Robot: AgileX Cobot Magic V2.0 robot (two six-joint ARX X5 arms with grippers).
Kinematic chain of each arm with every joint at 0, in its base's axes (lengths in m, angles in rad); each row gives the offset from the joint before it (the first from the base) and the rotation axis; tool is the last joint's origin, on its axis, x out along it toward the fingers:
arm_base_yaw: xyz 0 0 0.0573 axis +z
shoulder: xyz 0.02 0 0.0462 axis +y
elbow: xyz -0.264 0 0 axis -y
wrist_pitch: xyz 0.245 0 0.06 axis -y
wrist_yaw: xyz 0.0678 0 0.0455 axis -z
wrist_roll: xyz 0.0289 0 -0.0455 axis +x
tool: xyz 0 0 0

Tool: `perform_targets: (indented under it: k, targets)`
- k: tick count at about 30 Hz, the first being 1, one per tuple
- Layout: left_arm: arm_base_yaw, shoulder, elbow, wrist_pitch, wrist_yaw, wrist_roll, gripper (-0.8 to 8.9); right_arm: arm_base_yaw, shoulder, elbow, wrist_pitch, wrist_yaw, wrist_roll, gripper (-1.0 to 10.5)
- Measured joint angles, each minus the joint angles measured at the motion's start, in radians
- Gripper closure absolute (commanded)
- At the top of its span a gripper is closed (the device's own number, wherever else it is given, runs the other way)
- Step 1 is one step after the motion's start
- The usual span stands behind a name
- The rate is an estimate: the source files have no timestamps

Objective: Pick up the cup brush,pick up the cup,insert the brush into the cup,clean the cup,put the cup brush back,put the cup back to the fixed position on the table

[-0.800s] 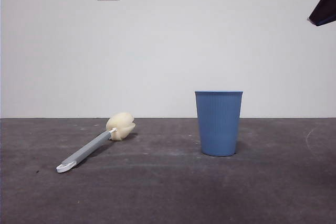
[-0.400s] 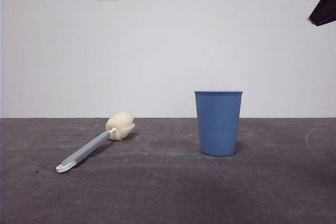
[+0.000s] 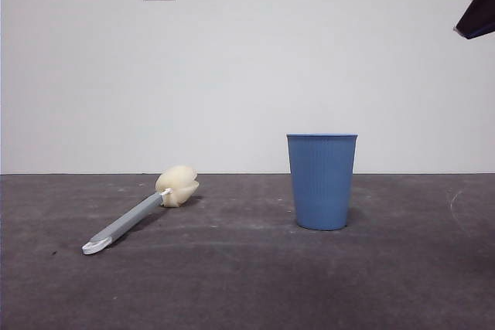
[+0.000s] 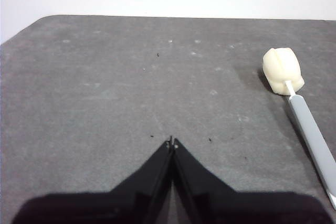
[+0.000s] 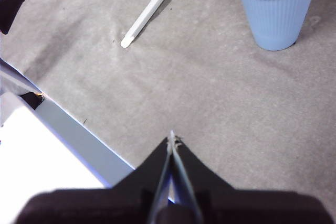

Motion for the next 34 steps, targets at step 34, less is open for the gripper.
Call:
perform_targets:
  k: [34]
  targets:
    - [0.000, 0.000, 0.000, 0.000, 0.000, -0.010, 8.17, -0.233, -0.425, -0.274, 0.436, 0.389, -0.250, 9.5]
